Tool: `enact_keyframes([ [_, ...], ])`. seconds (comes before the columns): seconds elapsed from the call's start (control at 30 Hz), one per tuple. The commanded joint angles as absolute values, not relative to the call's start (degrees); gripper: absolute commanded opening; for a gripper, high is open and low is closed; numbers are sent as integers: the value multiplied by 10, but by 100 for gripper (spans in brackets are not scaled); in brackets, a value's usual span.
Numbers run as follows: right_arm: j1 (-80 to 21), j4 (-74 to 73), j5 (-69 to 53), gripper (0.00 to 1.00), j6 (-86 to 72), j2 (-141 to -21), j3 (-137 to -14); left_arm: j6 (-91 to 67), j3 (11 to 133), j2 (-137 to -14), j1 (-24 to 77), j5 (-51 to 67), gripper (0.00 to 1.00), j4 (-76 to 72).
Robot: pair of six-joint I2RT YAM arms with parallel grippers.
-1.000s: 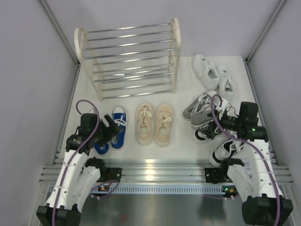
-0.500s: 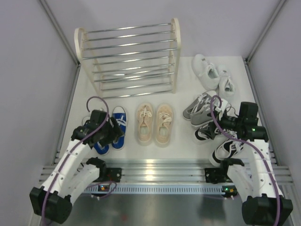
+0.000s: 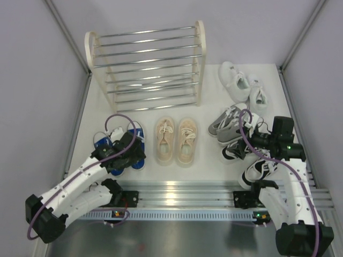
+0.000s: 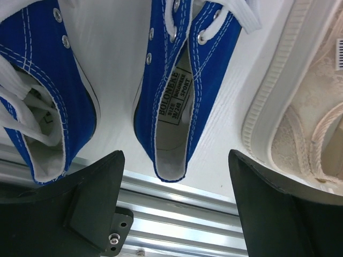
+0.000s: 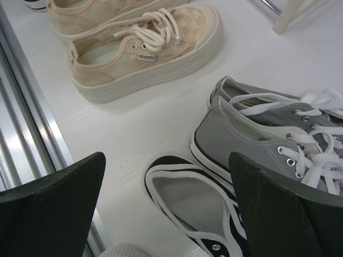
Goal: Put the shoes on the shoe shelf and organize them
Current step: Pick up the shoe at the center of the board.
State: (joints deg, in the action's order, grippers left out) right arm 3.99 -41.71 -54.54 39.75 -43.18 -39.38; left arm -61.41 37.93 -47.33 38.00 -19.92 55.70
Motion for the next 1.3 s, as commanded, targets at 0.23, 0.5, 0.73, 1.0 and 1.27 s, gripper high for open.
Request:
enact_keyframes([
  [0.23,34,-424,-573,99,418,-425,-418,-728,362,-515,456,-308,75,555],
  [0.5,36,-428,-575,100,421,-423,-419,-748,324,-541,516,-359,72,504],
  [0.73,37,-432,-577,99,425,-425,-419,-765,265,-467,533,-425,65,450],
  [1.0,38,-432,-577,100,425,-428,-419,-754,230,-412,536,-448,60,429],
  [1.27,39,-432,-577,99,425,-430,-420,-738,221,-436,537,-446,32,382],
])
